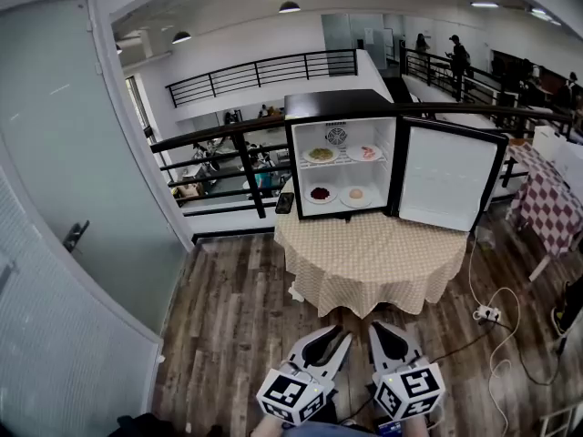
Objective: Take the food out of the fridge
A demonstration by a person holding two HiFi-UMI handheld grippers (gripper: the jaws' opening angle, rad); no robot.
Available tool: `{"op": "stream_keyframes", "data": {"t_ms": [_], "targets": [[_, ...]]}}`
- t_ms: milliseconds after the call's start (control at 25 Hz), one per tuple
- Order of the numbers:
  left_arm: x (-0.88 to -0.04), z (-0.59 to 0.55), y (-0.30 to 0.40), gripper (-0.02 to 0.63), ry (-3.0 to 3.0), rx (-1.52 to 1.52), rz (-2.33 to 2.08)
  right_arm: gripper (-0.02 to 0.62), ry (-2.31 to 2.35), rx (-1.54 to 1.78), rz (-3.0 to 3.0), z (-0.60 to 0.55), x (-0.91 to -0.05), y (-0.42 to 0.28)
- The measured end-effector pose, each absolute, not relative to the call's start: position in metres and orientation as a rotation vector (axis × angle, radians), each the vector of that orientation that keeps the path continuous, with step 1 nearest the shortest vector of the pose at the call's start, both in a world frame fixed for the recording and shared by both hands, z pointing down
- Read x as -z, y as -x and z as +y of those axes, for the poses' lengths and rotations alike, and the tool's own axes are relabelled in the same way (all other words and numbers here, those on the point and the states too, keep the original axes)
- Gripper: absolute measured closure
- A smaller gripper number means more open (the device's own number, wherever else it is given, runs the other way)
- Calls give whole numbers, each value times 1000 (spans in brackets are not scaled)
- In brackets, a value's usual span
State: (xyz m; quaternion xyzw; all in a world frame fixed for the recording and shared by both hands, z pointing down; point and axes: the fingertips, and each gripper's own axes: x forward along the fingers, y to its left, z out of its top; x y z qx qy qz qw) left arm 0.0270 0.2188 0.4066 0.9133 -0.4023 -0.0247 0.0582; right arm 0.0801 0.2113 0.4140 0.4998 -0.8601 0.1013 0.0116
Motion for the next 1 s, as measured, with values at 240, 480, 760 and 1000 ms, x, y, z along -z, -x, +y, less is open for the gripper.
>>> {"op": "stream_keyframes", "data": {"t_ms": [240, 480, 760, 1000], "targets": [[-411, 204, -28, 520, -2768, 77, -1196, 579, -1537, -311, -2679, 192, -419, -77], [-421, 170, -23, 520, -2762, 39, -1209, 578, -1509, -332, -2679, 159, -425, -68], [-422, 105, -18, 520, -2749, 51, -1187, 578, -1547, -359, -2632, 98, -432, -73], [-419, 38, -6, 520, -2735, 52, -1180, 578, -1538, -401, -2605, 34, -436, -64]]}}
